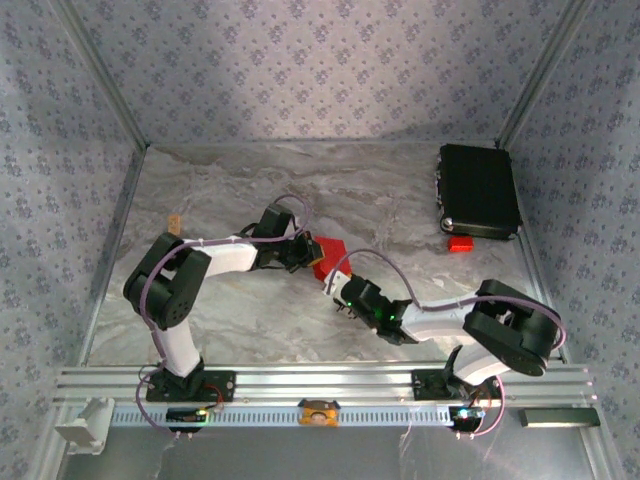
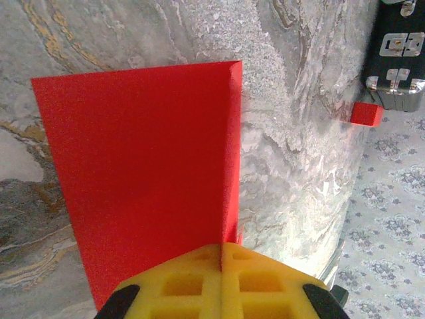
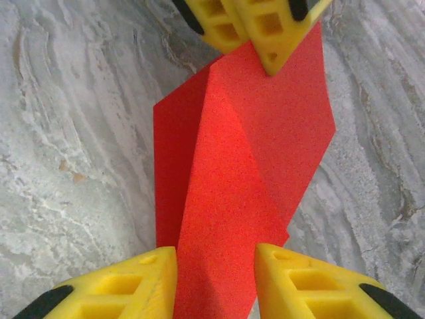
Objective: Fold a paper plane with a square sheet of paper (pick it up from the middle)
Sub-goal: Fourth fold the wing at the center of the table.
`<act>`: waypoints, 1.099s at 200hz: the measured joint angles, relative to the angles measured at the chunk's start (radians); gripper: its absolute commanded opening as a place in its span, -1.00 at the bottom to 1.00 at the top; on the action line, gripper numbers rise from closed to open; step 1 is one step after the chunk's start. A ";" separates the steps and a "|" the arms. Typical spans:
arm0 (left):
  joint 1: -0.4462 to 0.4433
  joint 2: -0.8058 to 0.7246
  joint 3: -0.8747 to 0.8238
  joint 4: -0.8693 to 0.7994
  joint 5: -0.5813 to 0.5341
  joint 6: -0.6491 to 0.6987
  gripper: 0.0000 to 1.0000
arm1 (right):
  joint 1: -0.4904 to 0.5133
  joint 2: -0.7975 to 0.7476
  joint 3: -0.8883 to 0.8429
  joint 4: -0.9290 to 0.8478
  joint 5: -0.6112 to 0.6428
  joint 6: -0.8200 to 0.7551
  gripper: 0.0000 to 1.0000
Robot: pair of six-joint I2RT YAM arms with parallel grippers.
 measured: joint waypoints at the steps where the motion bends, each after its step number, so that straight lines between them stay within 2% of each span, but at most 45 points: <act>1: 0.000 0.000 0.000 0.000 0.000 0.000 -0.92 | 0.000 -0.001 0.000 0.000 0.000 -0.002 0.03; 4: 0.000 0.000 0.002 0.000 0.000 0.000 -0.93 | 0.002 -0.005 0.000 0.000 0.000 -0.002 0.11; 10: 0.000 0.000 0.003 0.000 0.000 0.000 -0.93 | 0.003 -0.012 0.000 0.002 -0.001 -0.006 0.14; 58: 0.000 0.000 0.008 -0.001 0.000 0.000 -0.94 | 0.012 -0.019 -0.007 0.013 0.028 -0.006 0.10; 115: 0.000 0.000 0.009 -0.005 0.000 0.000 -0.94 | -0.002 0.035 -0.006 0.040 0.068 -0.008 -0.13; 162: 0.000 0.000 0.010 -0.008 0.000 0.000 -0.94 | -0.013 0.046 -0.006 0.056 0.074 -0.005 -0.45; 220: 0.000 0.000 0.010 -0.008 0.000 0.000 -0.93 | -0.020 0.046 -0.006 0.065 0.074 0.006 -0.56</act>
